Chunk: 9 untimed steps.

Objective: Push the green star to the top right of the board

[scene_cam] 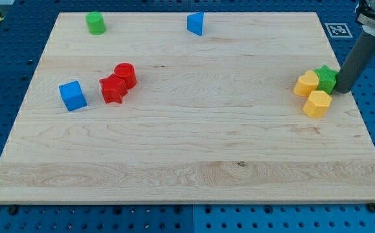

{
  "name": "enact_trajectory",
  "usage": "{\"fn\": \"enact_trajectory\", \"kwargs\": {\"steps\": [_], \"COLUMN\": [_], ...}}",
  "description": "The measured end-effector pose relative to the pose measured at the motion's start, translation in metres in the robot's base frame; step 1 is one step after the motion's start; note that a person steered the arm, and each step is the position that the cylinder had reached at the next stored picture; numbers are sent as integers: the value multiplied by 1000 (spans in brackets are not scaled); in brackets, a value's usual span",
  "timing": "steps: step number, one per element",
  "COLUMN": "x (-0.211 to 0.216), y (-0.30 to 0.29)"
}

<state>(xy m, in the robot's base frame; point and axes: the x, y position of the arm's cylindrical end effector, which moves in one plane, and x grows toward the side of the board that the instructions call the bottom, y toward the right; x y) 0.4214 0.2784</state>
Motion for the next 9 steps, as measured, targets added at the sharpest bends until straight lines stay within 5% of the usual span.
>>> {"fn": "enact_trajectory", "kwargs": {"steps": [3,6,9], "x": [11,-49,-16], "y": [-8,-43,-72]}}
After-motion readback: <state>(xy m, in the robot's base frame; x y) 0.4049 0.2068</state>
